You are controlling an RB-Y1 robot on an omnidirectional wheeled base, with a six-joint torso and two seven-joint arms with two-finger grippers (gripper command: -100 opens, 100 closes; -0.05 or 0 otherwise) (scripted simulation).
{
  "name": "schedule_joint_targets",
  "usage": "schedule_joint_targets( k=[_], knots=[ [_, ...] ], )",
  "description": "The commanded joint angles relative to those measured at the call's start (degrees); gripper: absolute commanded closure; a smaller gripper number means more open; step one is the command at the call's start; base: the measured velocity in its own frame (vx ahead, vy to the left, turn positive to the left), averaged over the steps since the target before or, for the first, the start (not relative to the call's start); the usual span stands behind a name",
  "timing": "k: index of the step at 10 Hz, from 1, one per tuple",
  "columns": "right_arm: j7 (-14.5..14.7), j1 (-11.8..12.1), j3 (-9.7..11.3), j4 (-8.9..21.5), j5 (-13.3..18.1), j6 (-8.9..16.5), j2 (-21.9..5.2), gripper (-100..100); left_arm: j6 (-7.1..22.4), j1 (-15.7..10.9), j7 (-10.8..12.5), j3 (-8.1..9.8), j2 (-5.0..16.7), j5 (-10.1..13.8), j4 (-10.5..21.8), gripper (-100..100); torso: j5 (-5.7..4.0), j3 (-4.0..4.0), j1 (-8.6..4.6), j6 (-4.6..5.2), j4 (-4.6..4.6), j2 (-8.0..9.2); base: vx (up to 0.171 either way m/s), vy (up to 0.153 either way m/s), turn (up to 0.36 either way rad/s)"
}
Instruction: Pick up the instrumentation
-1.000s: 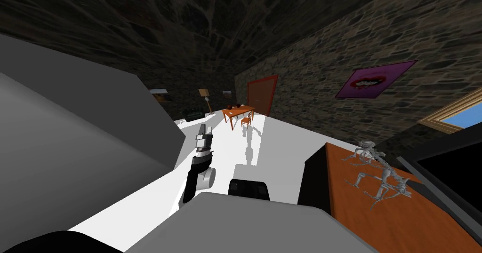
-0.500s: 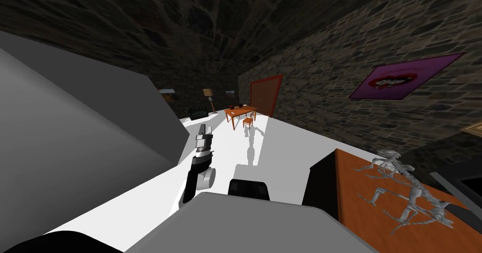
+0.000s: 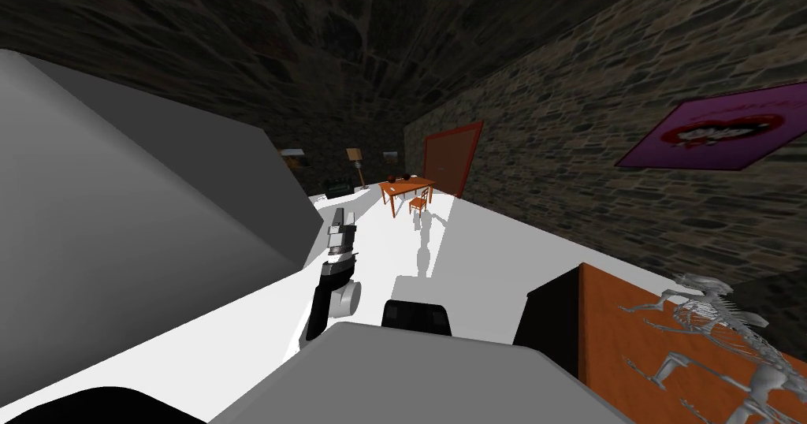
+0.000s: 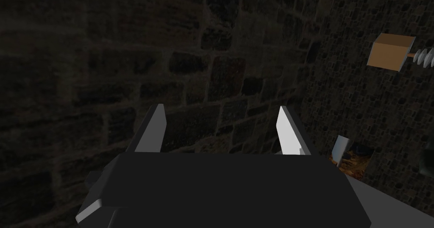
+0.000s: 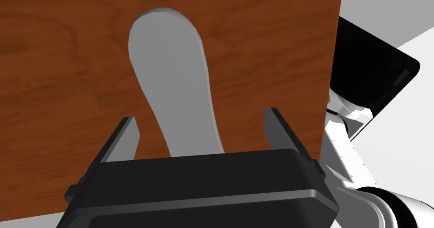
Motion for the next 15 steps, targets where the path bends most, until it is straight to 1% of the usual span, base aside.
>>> schedule_joint_targets(
  k=[1,2,3,4,5,6,9,10,11,12,15],
  knots=[
    [1.6,-1.0,0.6,-0.3,0.4,-0.6,-0.2,-100,0.0,0.0,0.0,0.0,0.0,0.0,0.0,0,0.0,0.0,0.0,0.0,0.0,0.0,0.02,-0.068,0.07],
    [2.8,-2.1,1.1,-0.7,0.7,-1.0,0.4,-100,0.0,0.0,0.0,0.0,0.0,0.0,0.0,0,0.02,0.01,0.11,0.01,0.01,0.02,0.011,-0.048,0.063],
    [1.9,-1.5,0.9,-0.8,0.6,-0.3,0.2,-100,0.0,0.0,0.0,0.0,0.0,0.0,0.0,0,0.03,0.03,0.2,0.02,0.01,0.06,0.004,-0.021,0.017],
    [2.2,-1.6,1.0,-0.8,0.6,-0.4,0.3,0,0.0,0.0,0.0,-0.01,0.0,0.0,0.0,0,0.07,0.05,0.31,0.04,0.02,0.1,0.0,0.0,0.0],
    [-0.2,-2.9,1.5,0.6,1.9,-0.1,1.7,-100,0.0,0.0,0.0,-0.01,0.0,0.0,0.0,0,0.08,0.07,0.38,0.04,0.02,0.12,-0.052,-0.014,0.143],
    [-0.9,-3.3,1.7,1.0,2.3,0.0,2.2,-100,0.0,0.0,0.0,-0.01,0.0,0.0,0.0,0,0.08,0.14,0.37,0.0,0.05,0.26,-0.074,-0.017,0.15],
    [-4.8,-5.4,2.6,3.3,4.5,0.5,4.6,-100,0.0,0.0,0.0,-0.01,0.0,0.0,0.0,0,0.09,0.2,0.43,0.04,0.08,0.35,-0.061,0.001,0.113],
    [-5.5,-5.8,2.7,3.8,4.9,0.6,5.1,-100,0.0,0.0,0.0,-0.01,0.0,0.0,0.0,0,0.1,0.18,0.45,0.03,0.07,0.32,-0.053,0.012,0.108],
    [-4.9,-5.6,2.6,3.4,4.6,0.6,4.8,-100,0.0,0.0,0.0,-0.01,0.0,0.0,0.0,0,0.1,0.19,0.45,0.04,0.07,0.33,-0.024,0.004,0.016],
    [-5.0,-5.6,2.6,3.6,4.7,0.6,4.9,100,0.0,0.0,0.0,-0.01,0.0,0.0,0.0,0,0.1,0.15,0.43,0.06,0.05,0.25,0.0,0.0,0.0],
    [-5.0,-5.6,2.7,3.5,4.7,0.5,4.9,100,0.0,0.0,0.0,-0.01,0.0,0.0,0.0,0,0.09,0.09,0.33,0.04,0.05,0.15,0.0,0.0,0.0]
  ],
)
